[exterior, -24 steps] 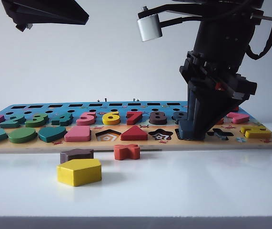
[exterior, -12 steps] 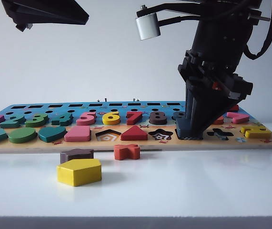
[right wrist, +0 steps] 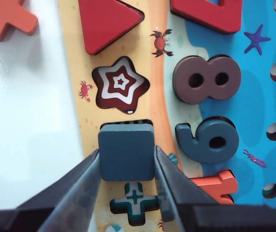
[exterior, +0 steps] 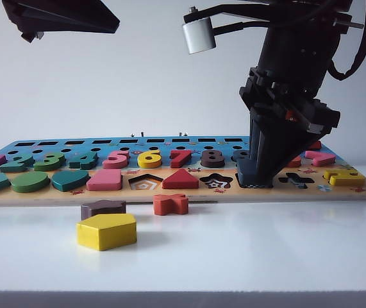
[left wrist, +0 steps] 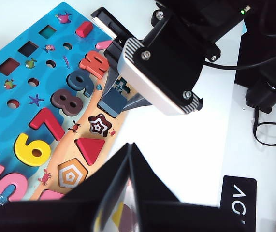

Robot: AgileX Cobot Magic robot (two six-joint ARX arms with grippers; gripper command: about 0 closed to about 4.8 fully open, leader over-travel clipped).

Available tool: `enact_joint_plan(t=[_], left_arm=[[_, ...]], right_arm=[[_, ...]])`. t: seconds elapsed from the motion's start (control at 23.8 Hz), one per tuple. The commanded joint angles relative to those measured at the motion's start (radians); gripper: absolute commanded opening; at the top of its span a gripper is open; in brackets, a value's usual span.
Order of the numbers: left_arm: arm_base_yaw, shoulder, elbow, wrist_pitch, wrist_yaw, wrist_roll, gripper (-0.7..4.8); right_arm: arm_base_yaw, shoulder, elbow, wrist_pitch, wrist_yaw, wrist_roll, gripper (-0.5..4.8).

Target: Insert the cube into the slot.

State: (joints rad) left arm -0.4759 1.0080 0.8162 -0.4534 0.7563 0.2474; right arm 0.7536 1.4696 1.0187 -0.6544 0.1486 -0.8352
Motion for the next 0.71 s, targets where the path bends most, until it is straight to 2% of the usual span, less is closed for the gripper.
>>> enact_joint_plan(t=[0.04, 0.29, 0.55, 0.71], left_arm=[[0.000, -0.002, 0.003, 0.011, 0.002, 0.007, 0.17], [0.000, -0.002, 0.003, 0.011, 0.002, 0.006, 0.17], [0.000, -0.002, 0.003, 0.011, 0.002, 0.006, 0.17], [0.000, -0.002, 0.003, 0.011, 0.002, 0.006, 0.17]], right_arm=[[0.001, -0.004, 0.003, 0.010, -0.007, 0.004, 1.27], [0.001, -0.004, 0.003, 0.010, -0.007, 0.005, 1.81], [0.001, -0.005, 0.004, 0.011, -0.007, 0.027, 2.63], [0.001, -0.006, 0.004, 0.011, -0.006, 0.027, 2.72]])
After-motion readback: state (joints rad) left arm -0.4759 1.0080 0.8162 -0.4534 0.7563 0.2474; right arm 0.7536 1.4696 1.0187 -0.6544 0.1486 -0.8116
